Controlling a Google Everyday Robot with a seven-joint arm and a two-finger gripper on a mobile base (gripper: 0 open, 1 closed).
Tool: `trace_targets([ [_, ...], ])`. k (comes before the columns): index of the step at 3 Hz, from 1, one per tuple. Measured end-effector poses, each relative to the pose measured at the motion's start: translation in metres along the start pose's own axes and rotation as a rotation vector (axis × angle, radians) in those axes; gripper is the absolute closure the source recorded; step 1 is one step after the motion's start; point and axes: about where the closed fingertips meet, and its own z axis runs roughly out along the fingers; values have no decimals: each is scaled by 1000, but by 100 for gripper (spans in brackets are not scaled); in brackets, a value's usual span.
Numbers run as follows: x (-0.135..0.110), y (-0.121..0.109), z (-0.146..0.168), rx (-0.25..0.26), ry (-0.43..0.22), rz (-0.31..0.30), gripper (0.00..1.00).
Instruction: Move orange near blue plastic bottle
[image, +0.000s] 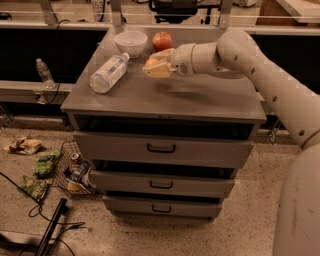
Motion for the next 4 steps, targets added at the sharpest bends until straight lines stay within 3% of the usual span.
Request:
trace_targets([
  [2,-2,-25,70,-5,-8,30,100],
  [3,4,-26,88,-11,17,38,82],
  [4,8,-25,97,-17,37,37,58],
])
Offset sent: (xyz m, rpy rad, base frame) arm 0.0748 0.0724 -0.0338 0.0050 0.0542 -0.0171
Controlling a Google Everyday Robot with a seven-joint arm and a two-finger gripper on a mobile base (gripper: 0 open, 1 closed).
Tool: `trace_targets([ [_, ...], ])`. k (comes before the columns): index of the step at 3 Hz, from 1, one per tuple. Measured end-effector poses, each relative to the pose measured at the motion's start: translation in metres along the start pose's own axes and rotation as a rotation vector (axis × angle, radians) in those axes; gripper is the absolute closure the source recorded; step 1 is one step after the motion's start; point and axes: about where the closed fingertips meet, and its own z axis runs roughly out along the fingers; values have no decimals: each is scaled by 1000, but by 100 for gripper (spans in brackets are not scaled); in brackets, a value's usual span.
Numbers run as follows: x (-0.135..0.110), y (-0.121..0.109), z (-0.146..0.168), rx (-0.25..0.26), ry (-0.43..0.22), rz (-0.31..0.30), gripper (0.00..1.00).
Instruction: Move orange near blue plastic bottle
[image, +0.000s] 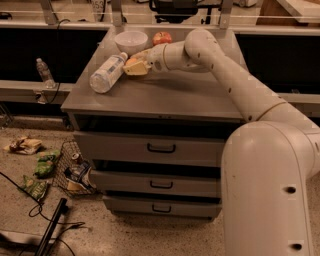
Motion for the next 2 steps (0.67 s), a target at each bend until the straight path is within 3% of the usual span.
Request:
trace_targets([
  [2,-6,6,0,3,9,-11,13],
])
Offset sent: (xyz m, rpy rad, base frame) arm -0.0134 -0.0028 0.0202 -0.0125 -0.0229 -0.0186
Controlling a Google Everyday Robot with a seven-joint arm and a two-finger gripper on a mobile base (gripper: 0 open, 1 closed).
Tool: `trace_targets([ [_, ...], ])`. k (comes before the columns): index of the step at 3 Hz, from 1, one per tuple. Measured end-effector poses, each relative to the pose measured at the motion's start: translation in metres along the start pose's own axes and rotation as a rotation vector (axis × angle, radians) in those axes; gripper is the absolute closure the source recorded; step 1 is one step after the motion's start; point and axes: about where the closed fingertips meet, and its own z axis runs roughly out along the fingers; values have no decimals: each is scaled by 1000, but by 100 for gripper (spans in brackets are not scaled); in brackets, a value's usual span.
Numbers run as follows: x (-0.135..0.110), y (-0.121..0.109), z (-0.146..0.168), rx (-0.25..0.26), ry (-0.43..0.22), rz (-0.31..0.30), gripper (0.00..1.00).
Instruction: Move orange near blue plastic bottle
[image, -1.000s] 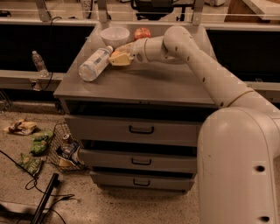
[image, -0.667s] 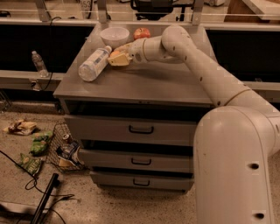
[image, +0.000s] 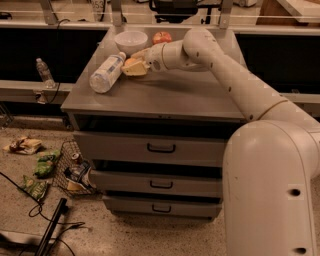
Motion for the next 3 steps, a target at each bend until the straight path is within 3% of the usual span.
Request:
trace_targets([
  [1,-10,-2,-15,20,-24,-9,0],
  [2,-33,-13,-61,75,-79,-47,0],
  [3,-40,-24,-107,128,-96,-69,0],
])
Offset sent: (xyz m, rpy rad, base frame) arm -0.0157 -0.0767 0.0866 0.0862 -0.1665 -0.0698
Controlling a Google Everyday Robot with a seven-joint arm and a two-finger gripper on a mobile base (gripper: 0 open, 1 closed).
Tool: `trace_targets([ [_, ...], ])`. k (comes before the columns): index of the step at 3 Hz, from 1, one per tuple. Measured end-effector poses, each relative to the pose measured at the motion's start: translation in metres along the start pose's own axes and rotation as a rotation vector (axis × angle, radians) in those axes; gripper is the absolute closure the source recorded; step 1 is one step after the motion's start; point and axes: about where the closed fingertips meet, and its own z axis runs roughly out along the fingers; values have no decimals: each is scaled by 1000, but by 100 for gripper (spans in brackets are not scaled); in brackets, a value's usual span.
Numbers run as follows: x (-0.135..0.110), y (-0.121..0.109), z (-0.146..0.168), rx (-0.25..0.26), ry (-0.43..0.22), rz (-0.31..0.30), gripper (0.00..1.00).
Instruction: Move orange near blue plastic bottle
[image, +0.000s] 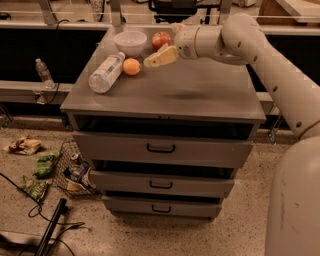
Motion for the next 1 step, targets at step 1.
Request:
trace_targets([
  [1,0,-2,-5,6,0,-2,0],
])
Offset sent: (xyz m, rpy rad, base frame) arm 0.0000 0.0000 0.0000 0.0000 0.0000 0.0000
